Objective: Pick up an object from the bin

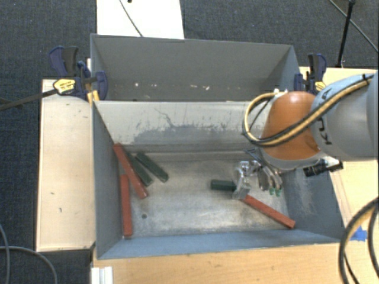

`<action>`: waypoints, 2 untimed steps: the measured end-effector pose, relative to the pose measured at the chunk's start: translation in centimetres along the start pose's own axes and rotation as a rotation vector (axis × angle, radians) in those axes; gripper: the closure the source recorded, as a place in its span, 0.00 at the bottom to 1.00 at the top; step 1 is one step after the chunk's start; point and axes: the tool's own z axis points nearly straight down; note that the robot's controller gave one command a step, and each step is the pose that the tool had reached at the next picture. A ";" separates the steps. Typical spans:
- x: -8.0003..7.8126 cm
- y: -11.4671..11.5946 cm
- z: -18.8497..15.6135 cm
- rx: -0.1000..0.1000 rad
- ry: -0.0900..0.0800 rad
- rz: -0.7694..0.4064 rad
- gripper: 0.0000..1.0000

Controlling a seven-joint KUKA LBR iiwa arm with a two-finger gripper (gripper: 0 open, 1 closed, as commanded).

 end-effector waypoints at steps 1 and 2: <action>-0.1 0.0 -3.0 0.000 -0.006 0.002 1.00; -0.3 0.1 -8.6 0.000 -0.009 0.002 1.00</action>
Offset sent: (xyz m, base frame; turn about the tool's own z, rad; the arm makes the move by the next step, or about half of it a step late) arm 0.0000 0.0000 0.0275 0.0000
